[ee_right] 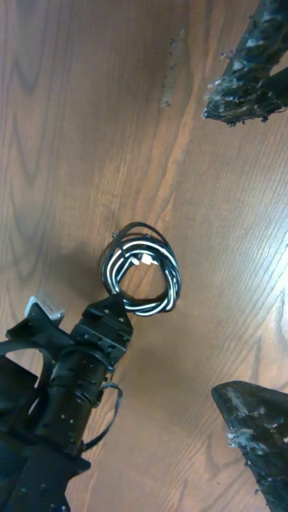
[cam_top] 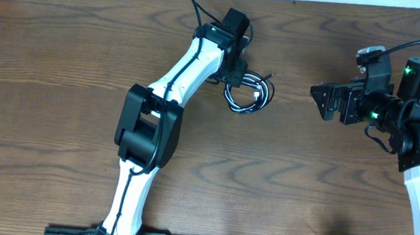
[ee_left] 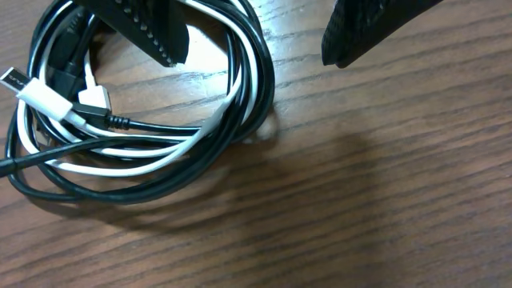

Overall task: Untangle cables
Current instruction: 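Reach the left gripper over the black-and-white cable bundle and lower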

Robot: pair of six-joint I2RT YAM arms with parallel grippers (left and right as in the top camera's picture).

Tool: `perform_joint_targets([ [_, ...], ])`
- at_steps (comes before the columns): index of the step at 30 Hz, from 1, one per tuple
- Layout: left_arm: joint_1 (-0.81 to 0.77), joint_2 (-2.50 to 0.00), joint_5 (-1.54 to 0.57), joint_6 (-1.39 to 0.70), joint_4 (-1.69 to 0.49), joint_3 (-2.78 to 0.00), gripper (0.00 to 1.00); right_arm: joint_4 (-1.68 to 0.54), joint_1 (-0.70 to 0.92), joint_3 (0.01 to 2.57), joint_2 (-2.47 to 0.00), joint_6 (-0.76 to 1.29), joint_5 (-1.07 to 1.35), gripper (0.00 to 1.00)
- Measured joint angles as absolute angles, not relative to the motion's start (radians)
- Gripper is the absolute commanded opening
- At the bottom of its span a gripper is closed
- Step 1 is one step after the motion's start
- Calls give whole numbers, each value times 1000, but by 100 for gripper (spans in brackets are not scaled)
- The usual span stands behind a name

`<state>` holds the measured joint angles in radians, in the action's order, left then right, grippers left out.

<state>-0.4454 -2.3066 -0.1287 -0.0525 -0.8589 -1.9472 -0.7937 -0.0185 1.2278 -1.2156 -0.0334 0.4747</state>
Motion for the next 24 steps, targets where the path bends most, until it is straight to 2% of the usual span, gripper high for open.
perform_joint_targets([
  [9,-446,-2316,-177,-26,-802,-1928,44,-797,-19,1228,-1216,-33,474,99],
  [24,-455,-2316,-186,119,-691,-1839,45,-812,-19,1228,-1216,-33,474,99],
])
